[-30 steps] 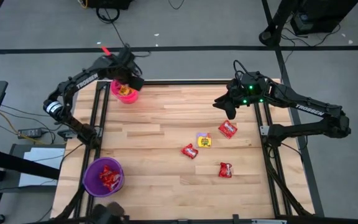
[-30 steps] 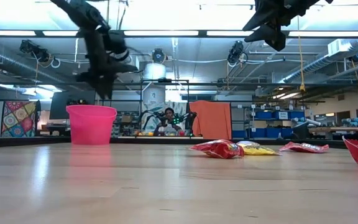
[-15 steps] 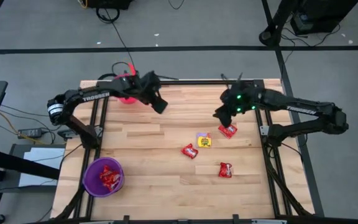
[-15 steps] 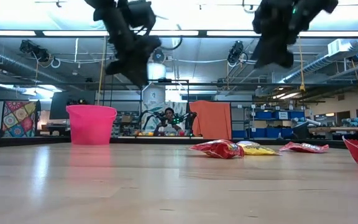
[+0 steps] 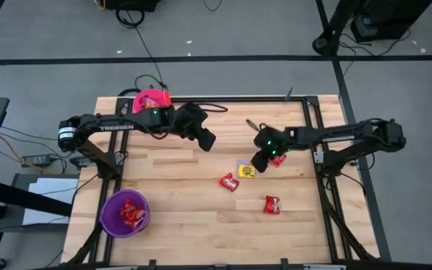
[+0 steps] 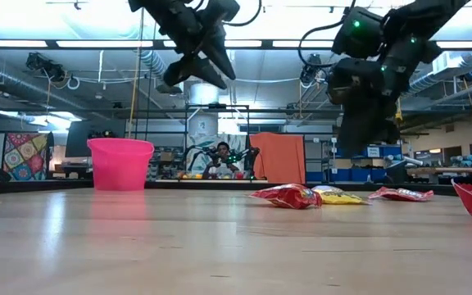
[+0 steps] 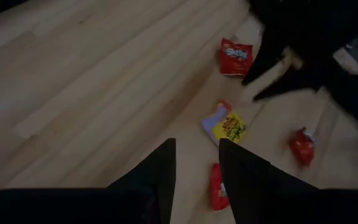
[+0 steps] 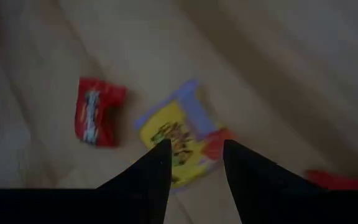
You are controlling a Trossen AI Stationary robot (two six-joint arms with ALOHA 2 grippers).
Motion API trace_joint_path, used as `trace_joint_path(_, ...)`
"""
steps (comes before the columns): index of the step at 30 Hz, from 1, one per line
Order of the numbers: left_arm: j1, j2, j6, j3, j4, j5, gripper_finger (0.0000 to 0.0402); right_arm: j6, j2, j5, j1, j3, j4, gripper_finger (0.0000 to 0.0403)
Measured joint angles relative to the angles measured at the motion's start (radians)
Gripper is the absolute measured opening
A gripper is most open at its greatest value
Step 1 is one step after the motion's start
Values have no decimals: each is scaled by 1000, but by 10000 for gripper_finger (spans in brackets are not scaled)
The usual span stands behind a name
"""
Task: Sort candy by brand, put in halloween buckets
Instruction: Put the yellow candy into the pink bucket
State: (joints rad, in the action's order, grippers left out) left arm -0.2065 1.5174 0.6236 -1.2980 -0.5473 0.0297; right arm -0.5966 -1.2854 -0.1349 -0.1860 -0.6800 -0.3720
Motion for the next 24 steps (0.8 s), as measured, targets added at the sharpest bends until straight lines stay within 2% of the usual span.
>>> trace_joint_path(7, 10, 0, 36, 0, 4, 1, 128, -6, -150, 40, 95, 9, 178, 158)
trace_joint_path(20, 13, 0, 43, 0, 4, -26, 128, 6, -346, 63, 127, 4, 309, 157)
trace_joint_path(24, 13, 0, 43, 0, 4, -26, 128, -7, -361, 68, 134, 4, 329, 124)
